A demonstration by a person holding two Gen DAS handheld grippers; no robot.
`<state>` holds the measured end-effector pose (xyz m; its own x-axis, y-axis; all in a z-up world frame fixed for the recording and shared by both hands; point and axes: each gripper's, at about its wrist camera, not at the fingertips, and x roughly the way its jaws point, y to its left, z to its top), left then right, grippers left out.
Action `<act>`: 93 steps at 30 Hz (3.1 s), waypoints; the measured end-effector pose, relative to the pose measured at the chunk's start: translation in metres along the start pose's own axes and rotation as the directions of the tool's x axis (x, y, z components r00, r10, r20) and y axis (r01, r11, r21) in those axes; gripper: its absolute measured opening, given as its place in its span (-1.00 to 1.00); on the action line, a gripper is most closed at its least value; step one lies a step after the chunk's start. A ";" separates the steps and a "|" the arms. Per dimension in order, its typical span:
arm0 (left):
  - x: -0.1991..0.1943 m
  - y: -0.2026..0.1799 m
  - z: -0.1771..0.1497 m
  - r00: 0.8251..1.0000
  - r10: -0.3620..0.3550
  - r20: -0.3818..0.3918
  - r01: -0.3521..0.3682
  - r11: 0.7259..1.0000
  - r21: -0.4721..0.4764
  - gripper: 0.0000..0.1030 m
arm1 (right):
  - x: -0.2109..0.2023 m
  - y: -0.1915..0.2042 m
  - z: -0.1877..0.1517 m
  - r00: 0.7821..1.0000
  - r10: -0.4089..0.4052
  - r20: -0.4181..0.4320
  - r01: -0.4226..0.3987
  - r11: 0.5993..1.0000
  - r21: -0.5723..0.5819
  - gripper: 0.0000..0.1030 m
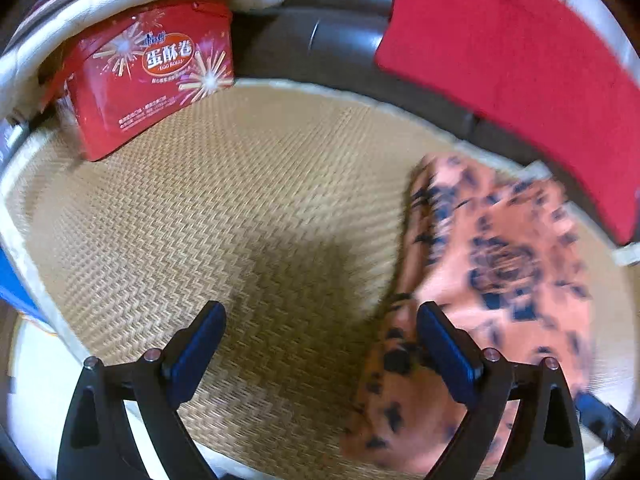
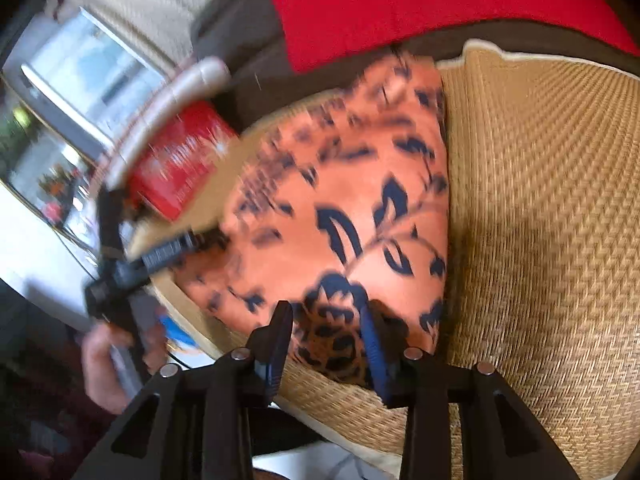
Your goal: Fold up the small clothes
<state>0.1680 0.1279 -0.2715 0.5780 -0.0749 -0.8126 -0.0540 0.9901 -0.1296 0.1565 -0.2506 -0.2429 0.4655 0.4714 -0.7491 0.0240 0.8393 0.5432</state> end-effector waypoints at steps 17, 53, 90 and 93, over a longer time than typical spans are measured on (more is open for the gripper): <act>-0.011 -0.039 -0.008 0.984 -0.175 0.021 0.168 0.966 0.198 0.86 | 0.004 -0.033 0.043 0.992 0.069 0.105 -0.089 0.974 0.206 -0.20; 0.067 -0.022 0.010 0.822 -0.507 -0.258 0.479 0.862 -0.168 0.84 | 0.014 -0.069 0.095 0.994 0.106 -0.019 -0.095 0.945 0.313 0.35; 0.065 -0.096 0.017 0.870 -0.473 -0.138 0.483 0.874 0.046 -0.14 | 0.040 -0.015 0.115 0.995 -0.087 0.058 0.081 0.992 0.095 -0.05; 0.062 -0.100 0.016 0.885 -0.448 -0.128 0.459 0.885 0.077 -0.28 | 0.044 -0.007 0.115 0.992 -0.103 0.072 0.097 0.992 0.083 -0.06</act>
<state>0.2219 0.0261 -0.3001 0.4314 -0.5249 -0.7337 0.2805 0.8510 -0.4439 0.2788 -0.2665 -0.2359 0.5231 0.3615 -0.7718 0.1428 0.8556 0.4976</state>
